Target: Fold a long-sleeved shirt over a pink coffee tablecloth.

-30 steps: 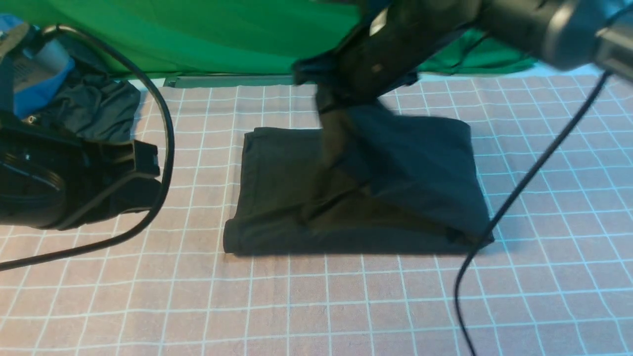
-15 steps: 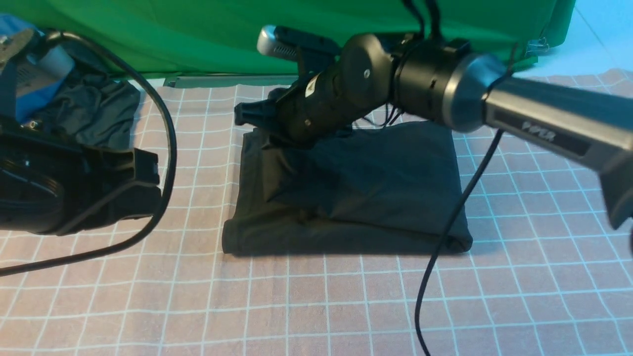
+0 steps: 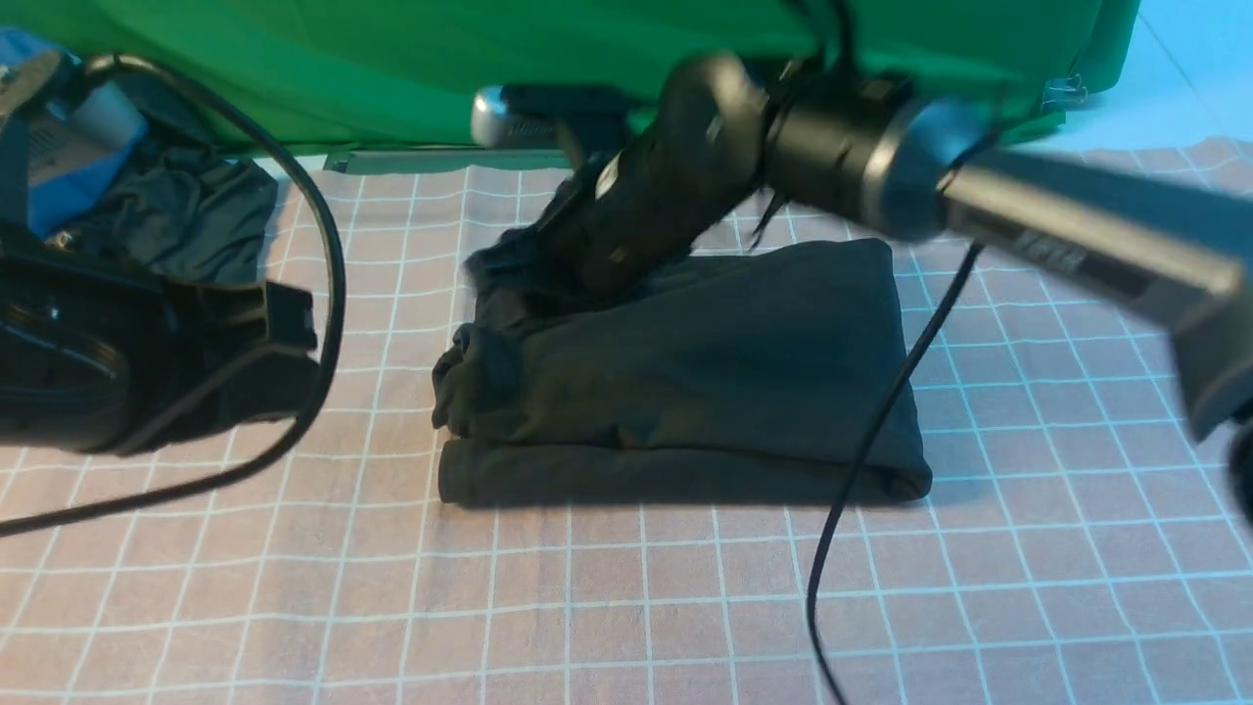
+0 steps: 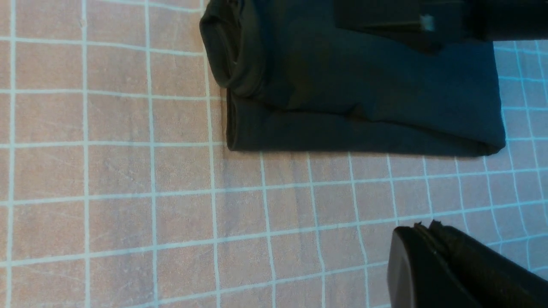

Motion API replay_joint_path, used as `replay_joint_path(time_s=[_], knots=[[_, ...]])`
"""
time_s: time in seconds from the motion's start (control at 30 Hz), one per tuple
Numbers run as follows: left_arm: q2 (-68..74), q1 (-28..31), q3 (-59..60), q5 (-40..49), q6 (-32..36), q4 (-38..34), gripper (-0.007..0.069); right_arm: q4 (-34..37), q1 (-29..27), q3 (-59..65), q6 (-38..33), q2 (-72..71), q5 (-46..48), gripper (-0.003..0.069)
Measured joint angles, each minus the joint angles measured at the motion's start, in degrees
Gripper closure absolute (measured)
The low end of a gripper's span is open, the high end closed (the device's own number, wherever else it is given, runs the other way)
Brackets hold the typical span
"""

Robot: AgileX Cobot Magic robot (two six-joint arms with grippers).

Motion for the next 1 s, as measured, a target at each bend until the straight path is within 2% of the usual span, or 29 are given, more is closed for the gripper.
replay_joint_path(time_s=[0.1, 0.13, 0.17, 0.23, 0.4, 0.53, 0.8, 1.0], knots=[[1.9, 0.0, 0.0, -2.7, -0.4, -1.2, 0.0612, -6.2, -3.0, -2.8, -1.7, -2.9, 8.6, 0.0458], [3.7, 0.0, -0.2, -3.8, -0.5, -1.8, 0.0612, -8.1, -4.4, -3.3, -2.1, -4.2, 11.7, 0.0537], [5.7, 0.0, -0.5, -4.4, -0.5, -2.4, 0.0612, -9.5, -5.5, -3.6, -2.7, -5.2, 14.1, 0.0579], [10.0, 0.0, -1.8, -5.0, -0.2, -2.9, 0.0612, -10.9, -7.1, -3.8, -3.9, -6.4, 17.5, 0.0614], [21.9, 0.0, -7.6, -8.2, 0.8, -3.5, 0.0612, -11.7, -11.2, -0.3, -6.1, -9.2, 20.7, 0.0620], [31.9, 0.0, -13.3, -9.4, 1.2, -3.7, 0.0612, -11.5, -11.9, 5.9, -7.2, -9.8, 20.5, 0.0620], [49.3, 0.0, -17.0, -11.1, 1.2, -1.3, 0.0612, -8.8, -12.0, 19.8, -8.2, -9.7, 7.7, 0.0621], [52.9, 0.0, -16.7, -9.2, -2.2, 1.7, 0.0612, -8.6, -13.5, 25.3, -7.7, -9.7, 3.4, 0.0621]])
